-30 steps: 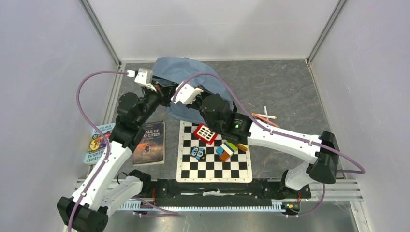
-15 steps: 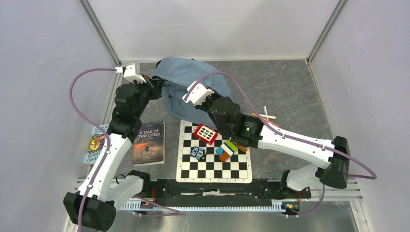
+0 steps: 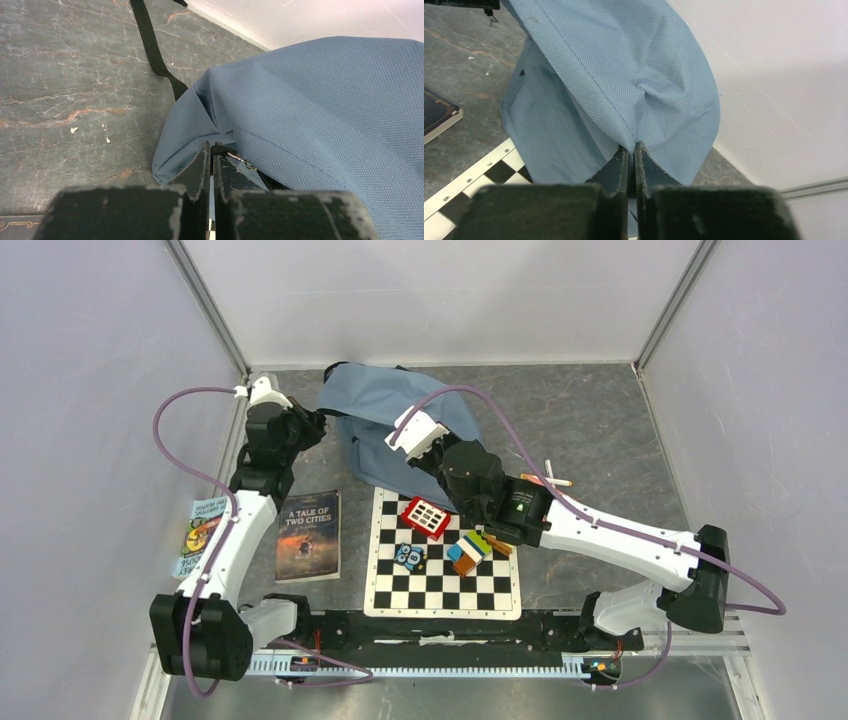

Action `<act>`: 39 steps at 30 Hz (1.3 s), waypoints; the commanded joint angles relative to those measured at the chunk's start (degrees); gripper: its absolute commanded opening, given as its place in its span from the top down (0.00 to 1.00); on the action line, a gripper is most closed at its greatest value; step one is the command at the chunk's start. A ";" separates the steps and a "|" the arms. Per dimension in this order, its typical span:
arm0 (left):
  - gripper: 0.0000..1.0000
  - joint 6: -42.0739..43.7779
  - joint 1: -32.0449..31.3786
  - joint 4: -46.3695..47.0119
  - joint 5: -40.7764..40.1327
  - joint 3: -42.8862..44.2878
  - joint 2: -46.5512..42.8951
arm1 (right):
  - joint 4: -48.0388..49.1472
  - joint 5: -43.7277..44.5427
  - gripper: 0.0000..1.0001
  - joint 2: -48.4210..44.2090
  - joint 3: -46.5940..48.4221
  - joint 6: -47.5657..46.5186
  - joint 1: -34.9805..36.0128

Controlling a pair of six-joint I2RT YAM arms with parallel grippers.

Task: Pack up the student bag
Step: Unzip the student bag at the center of the board.

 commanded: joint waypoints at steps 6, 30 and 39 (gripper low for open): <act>0.98 -0.82 0.95 7.59 7.08 -1.93 -1.01 | -4.98 -10.82 0.26 -2.74 8.39 1.09 -0.12; 0.98 -1.88 0.68 8.58 9.06 -2.20 -1.20 | -17.84 -7.35 0.17 18.80 32.68 -4.36 0.18; 0.98 -1.93 0.62 8.58 8.89 -2.35 -1.14 | -15.00 -3.10 0.72 17.88 32.95 -5.74 0.19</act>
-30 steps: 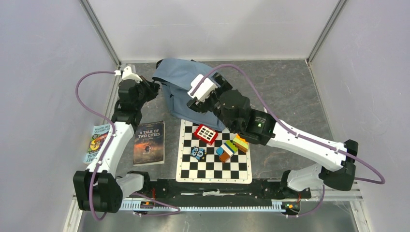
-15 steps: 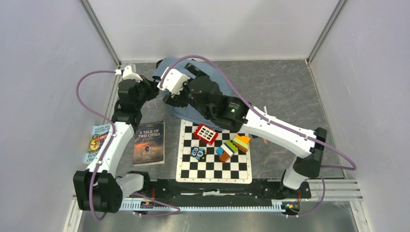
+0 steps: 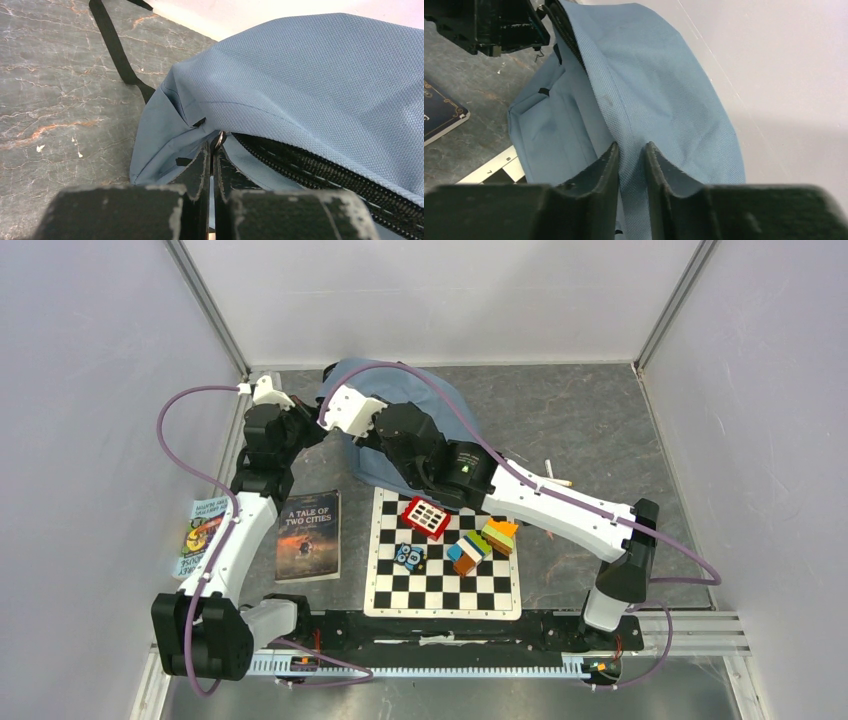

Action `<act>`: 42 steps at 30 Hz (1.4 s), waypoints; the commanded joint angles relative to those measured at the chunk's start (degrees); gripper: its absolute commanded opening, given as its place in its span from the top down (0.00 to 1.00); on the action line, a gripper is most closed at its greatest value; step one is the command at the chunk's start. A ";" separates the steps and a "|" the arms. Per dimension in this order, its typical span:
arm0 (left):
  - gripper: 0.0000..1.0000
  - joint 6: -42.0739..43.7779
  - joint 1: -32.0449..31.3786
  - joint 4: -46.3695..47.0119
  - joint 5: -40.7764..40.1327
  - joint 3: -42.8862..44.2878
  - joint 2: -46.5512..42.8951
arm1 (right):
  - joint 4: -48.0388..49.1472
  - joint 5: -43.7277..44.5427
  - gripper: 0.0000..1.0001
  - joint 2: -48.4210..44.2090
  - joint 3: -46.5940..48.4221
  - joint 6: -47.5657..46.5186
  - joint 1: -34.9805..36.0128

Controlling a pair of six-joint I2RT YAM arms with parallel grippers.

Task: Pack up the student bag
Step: Unzip the student bag at the center of the board.

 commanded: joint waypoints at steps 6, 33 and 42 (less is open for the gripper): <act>0.98 -3.05 0.07 1.83 0.84 -0.23 0.63 | 3.43 4.57 1.00 -2.70 2.99 -1.26 0.31; 0.28 -2.11 0.18 -8.27 -3.17 2.78 5.64 | 6.82 9.25 1.00 -7.10 -0.86 2.35 0.20; 0.05 -10.90 0.27 -17.71 -3.42 -3.77 -15.97 | 7.05 12.25 1.00 -5.83 -0.77 3.64 0.05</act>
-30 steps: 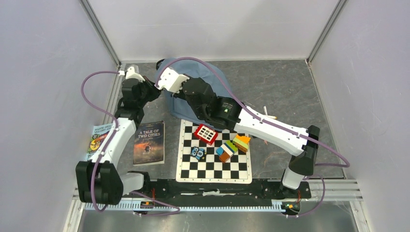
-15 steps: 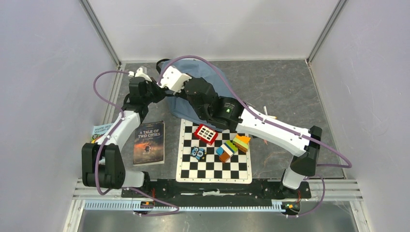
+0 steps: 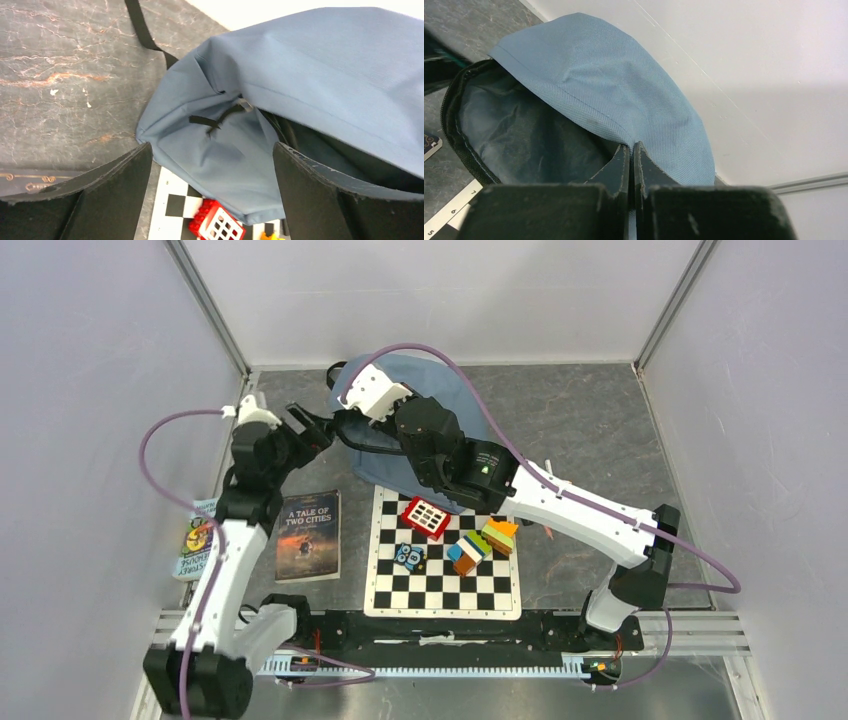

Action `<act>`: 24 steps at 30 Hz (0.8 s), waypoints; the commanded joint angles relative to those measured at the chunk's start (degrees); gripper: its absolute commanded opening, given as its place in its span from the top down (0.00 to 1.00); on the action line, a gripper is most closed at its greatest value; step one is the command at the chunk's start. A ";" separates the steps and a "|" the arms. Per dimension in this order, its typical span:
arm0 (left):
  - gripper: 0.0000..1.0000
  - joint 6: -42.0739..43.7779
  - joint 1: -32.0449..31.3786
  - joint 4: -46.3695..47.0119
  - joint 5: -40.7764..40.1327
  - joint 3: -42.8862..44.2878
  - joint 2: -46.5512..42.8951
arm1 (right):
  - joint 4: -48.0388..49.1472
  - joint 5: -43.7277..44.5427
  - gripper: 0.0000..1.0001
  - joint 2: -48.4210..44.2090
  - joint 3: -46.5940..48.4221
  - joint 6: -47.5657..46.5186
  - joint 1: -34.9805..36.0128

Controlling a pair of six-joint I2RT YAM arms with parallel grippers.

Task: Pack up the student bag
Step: Unzip the student bag at the center of the board.

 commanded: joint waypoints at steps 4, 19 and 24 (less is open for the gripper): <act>0.03 -9.22 0.05 -7.04 1.13 -5.44 -18.11 | 3.63 2.86 1.00 -1.64 0.49 2.25 0.03; 0.00 -21.29 0.05 2.81 20.08 -11.99 -15.09 | 3.48 0.00 1.00 -2.89 -0.74 4.34 0.08; 0.00 -22.87 0.01 7.35 20.69 -13.15 -13.46 | 3.65 -0.16 1.00 -3.22 -1.02 3.90 0.03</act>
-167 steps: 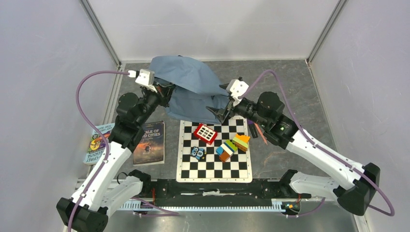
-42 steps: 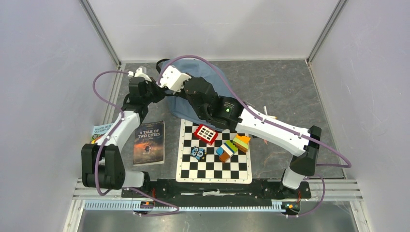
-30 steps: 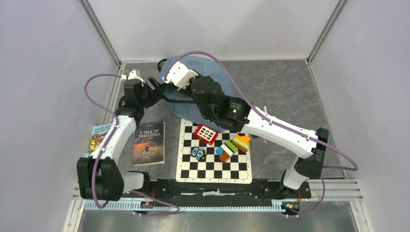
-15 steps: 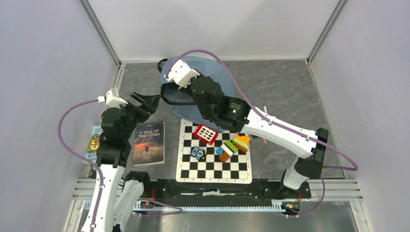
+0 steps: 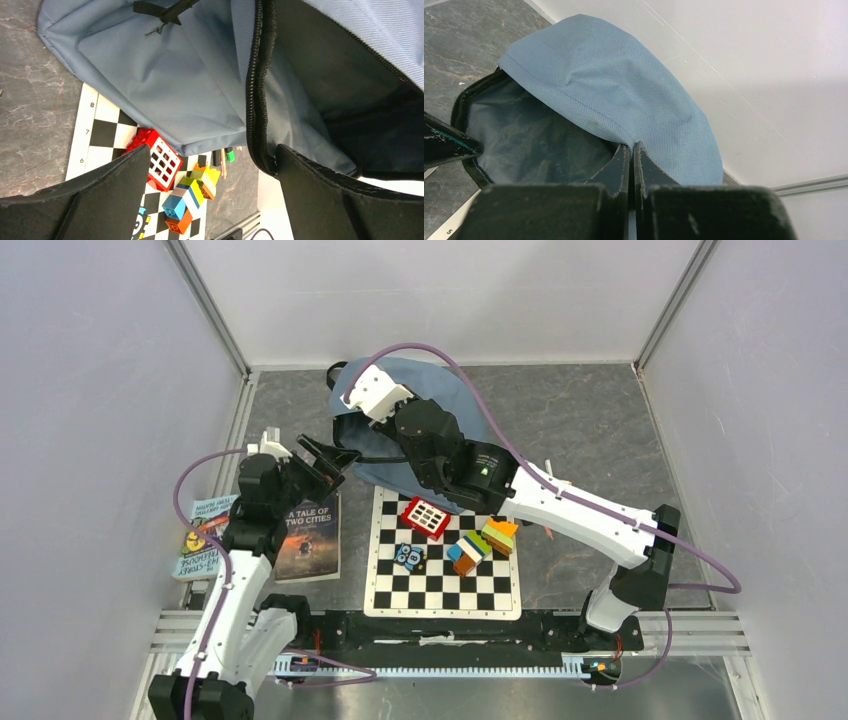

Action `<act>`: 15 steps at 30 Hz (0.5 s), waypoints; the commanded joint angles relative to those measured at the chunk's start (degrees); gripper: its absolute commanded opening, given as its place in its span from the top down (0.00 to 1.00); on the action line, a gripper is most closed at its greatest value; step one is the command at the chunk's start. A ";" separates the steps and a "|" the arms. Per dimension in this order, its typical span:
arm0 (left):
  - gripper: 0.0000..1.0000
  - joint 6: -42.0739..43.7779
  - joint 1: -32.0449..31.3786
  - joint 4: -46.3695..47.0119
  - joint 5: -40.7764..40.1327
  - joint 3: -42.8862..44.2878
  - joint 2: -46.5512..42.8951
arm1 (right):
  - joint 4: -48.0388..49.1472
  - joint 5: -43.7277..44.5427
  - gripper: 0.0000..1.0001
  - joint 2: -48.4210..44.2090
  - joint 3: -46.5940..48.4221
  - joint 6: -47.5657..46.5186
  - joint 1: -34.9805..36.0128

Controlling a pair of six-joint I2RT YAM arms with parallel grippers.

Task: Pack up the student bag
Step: Unzip the student bag at the center of the board.

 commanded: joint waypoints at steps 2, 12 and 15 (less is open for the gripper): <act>0.00 -4.24 0.06 9.89 3.74 0.22 1.25 | 3.35 -0.24 1.00 -2.90 -0.01 0.42 0.04; 0.33 -7.13 0.03 20.67 5.21 -0.29 8.44 | 5.13 0.50 1.00 -2.88 -0.77 -0.73 0.03; 0.67 -7.11 0.04 19.31 3.66 -1.89 7.86 | 12.12 11.89 1.00 -3.00 -2.95 -3.70 0.18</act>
